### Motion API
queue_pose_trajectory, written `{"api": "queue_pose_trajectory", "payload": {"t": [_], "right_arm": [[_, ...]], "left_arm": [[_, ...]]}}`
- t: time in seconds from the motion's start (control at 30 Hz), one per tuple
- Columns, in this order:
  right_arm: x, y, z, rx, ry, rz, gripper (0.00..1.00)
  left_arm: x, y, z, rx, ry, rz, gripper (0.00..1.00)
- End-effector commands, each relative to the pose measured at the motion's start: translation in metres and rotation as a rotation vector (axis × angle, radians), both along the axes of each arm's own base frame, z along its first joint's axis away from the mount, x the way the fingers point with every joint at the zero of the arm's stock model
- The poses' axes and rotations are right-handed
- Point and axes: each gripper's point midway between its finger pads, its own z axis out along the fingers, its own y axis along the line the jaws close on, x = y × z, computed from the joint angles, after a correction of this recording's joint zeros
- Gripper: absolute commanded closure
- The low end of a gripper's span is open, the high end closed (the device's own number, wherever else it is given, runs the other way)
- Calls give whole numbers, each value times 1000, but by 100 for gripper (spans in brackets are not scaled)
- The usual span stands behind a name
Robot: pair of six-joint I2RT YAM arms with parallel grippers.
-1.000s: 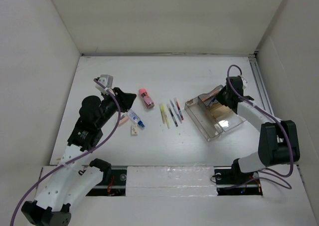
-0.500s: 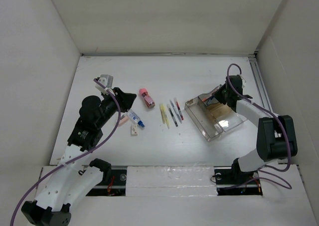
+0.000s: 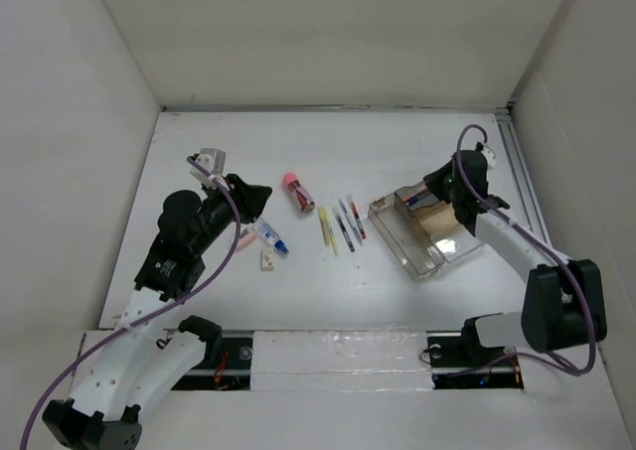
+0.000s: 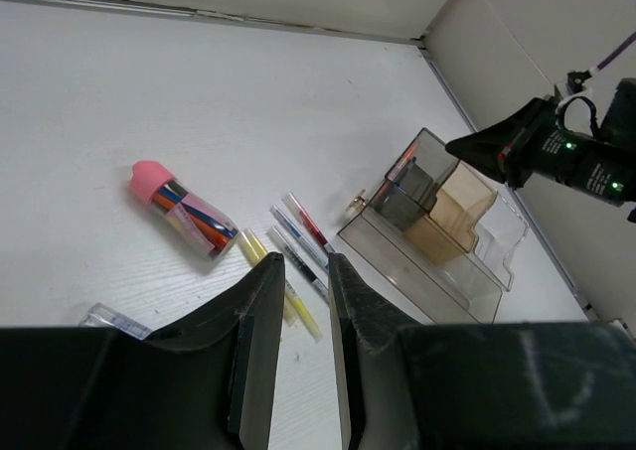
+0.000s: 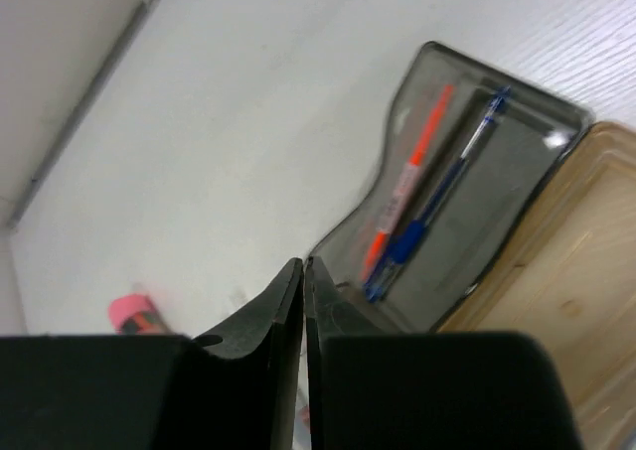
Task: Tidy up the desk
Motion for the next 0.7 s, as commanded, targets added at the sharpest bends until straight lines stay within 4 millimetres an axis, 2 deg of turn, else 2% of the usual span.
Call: {"api": "queue_pose_trajectory", "payload": {"t": [0.0, 0.03, 0.07, 0.1, 0.17, 0.2, 0.23, 0.27, 0.3, 0.33, 0.37, 0.4, 0.43, 0.47, 0.5, 0.53, 0.57, 0.63, 0.67], "right_arm": [[-22, 70, 40, -45, -146, 168, 98], [-22, 70, 38, -44, -148, 168, 99], [-27, 85, 39, -49, -159, 207, 100], [-39, 115, 37, -49, -164, 296, 100], [-48, 144, 36, -67, -171, 373, 100], [-57, 169, 22, -83, -137, 442, 100], [-63, 180, 12, -113, -108, 480, 98], [-60, 190, 16, -131, -110, 482, 92], [-62, 199, 10, -150, -95, 503, 87], [-73, 217, -8, -189, -60, 567, 82], [-75, 226, -14, -203, -48, 583, 75], [-72, 239, -10, -200, -56, 595, 72], [-78, 254, -13, -207, -54, 628, 70], [-82, 258, -34, -242, 0, 648, 70], [-79, 269, -29, -244, -13, 654, 70], [-80, 272, -36, -262, 5, 656, 70], [-79, 275, -53, -293, 34, 654, 71], [-73, 280, -56, -301, 46, 647, 71], [-72, 281, -70, -319, 77, 652, 72]], "left_arm": [[0, 0, 34, -32, -89, -6, 79], [0, 0, 34, -33, -89, -6, 79], [-1, 0, 32, -33, -87, -6, 79], [-1, 0, 33, -35, -89, -5, 79], [0, 0, 34, -35, -88, -3, 84], [0, -1, 33, -33, -84, -9, 85], [1, -2, 32, -31, -81, -12, 85], [-1, -2, 33, -33, -85, -16, 85], [-1, 0, 32, -32, -84, -8, 85], [0, 0, 32, -33, -85, -3, 85], [0, 1, 33, -33, -89, 0, 85], [1, 1, 33, -32, -86, 1, 85], [0, 0, 34, -33, -89, -2, 85], [0, 0, 33, -33, -87, -6, 85], [-1, 1, 33, -32, -89, -3, 85], [-1, 1, 33, -32, -90, -2, 85], [0, 1, 35, -34, -92, 1, 85], [0, 0, 35, -32, -89, -5, 85], [0, -1, 33, -31, -86, -11, 85]]}}
